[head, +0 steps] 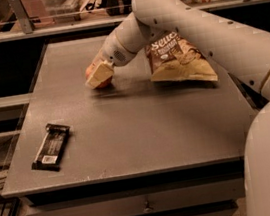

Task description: Pick apple

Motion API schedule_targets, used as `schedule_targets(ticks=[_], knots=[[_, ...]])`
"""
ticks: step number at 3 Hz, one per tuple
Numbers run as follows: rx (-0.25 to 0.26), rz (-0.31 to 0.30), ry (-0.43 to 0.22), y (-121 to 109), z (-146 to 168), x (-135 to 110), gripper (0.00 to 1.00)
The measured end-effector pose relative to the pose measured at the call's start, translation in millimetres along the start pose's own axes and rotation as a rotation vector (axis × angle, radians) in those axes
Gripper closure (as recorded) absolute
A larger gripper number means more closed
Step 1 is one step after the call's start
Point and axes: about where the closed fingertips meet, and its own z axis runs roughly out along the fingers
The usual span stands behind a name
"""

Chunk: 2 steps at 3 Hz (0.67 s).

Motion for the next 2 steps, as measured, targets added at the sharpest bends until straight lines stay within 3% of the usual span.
schedule_targets(ticks=[1,2], knots=[[0.021,0.013,0.004,-3.6,-4.9,4.1,0.65],[0.083,0.008,-0.053,-11.5,-42.2,-16.0,0.88]])
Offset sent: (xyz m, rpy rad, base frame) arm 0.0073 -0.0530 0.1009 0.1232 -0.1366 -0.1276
